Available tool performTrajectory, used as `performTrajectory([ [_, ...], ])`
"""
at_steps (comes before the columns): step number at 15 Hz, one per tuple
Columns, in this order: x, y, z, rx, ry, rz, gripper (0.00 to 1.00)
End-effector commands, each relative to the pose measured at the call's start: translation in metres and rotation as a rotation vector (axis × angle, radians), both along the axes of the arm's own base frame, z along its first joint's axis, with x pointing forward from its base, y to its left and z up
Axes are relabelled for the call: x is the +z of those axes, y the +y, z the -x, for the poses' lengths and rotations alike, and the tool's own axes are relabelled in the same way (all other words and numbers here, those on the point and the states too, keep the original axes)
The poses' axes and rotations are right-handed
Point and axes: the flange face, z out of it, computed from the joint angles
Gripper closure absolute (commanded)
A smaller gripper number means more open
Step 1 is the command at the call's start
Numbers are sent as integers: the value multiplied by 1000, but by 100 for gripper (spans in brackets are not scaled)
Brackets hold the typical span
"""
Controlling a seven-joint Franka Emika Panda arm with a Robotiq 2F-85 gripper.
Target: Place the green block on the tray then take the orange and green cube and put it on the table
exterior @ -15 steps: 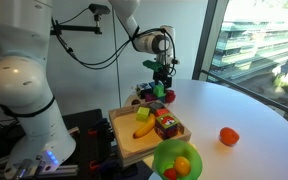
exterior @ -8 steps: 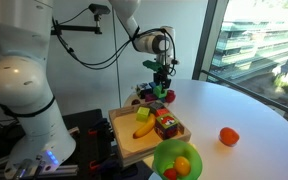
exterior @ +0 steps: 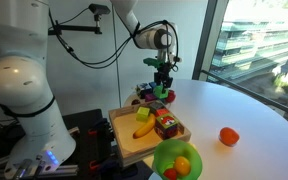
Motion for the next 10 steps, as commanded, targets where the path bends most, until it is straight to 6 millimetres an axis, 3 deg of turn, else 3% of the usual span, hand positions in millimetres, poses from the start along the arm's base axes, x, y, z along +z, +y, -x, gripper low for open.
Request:
performTrajectory([
  [1,10,-23,13,1,35,49,71],
  [10,-4,-62,63,37,102,107,71],
])
